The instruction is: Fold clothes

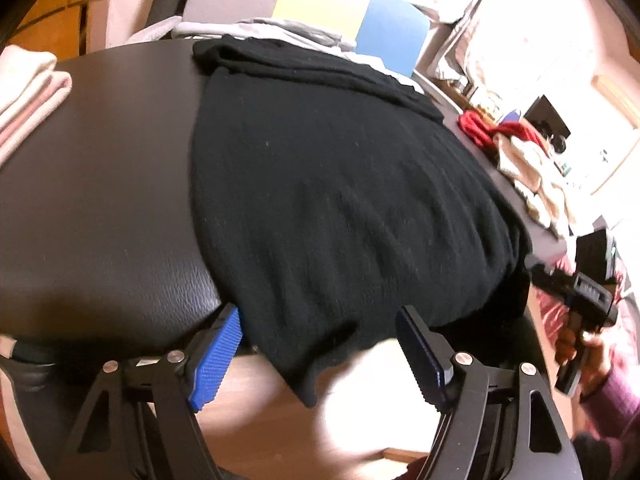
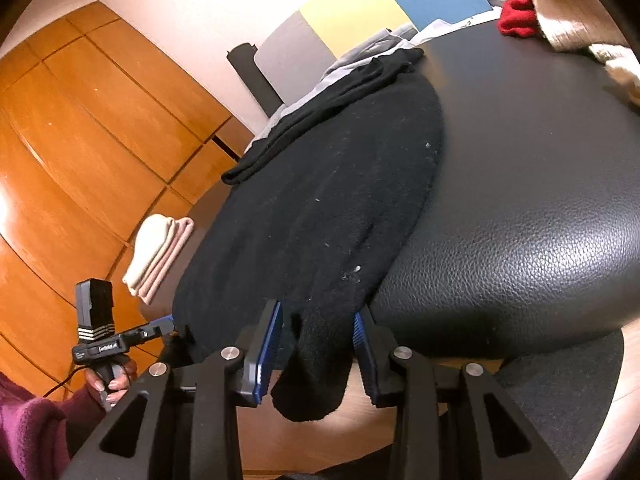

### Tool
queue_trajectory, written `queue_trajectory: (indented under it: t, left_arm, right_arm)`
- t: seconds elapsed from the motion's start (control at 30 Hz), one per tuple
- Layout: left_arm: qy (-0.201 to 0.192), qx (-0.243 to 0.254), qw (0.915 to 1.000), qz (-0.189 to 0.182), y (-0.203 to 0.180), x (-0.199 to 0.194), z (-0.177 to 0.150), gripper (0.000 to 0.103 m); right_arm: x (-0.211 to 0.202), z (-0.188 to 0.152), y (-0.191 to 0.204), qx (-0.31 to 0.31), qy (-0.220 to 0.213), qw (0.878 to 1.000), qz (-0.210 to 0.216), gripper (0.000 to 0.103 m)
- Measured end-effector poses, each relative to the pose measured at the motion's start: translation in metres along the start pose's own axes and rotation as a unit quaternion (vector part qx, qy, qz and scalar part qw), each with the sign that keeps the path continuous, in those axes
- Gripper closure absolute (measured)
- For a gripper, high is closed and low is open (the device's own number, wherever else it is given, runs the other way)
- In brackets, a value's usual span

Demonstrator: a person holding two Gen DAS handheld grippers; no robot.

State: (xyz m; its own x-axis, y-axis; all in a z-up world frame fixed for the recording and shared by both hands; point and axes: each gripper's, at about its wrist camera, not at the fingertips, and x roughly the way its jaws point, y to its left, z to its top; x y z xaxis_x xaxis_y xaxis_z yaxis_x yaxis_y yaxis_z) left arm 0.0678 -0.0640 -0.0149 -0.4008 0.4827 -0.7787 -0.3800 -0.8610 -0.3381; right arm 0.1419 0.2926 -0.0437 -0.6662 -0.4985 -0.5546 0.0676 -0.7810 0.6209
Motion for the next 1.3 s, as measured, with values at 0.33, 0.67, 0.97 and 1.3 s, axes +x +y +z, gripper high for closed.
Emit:
queue_trajectory:
  t: [0.33, 0.67, 0.97, 1.3]
  left_arm:
    - [0.029, 0.006, 0.9983, 0.049, -0.010, 0.013, 0.004, 0.032]
    - [0.023, -0.043, 0.9985, 0.025, 0.017, -0.003, 0.001, 0.065]
    - [0.048, -0.060, 0.9961, -0.043, 0.012, 0.014, -0.001, 0.009]
    - [0.148, -0.091, 0.9820, -0.074, 0.000, 0.056, 0.004, 0.069]
  right_arm:
    - [-0.010, 0.009, -0.018, 0.091, 0.017, 0.995, -0.041, 0.097]
    - [-0.038, 0.022, -0.053, 0.136, -0.017, 0.987, -0.082, 0.097]
    - [-0.036, 0.015, -0.062, 0.160, -0.026, 0.985, -0.055, 0.097]
    - [-0.036, 0.014, -0.064, 0.166, -0.031, 0.984, -0.049, 0.097]
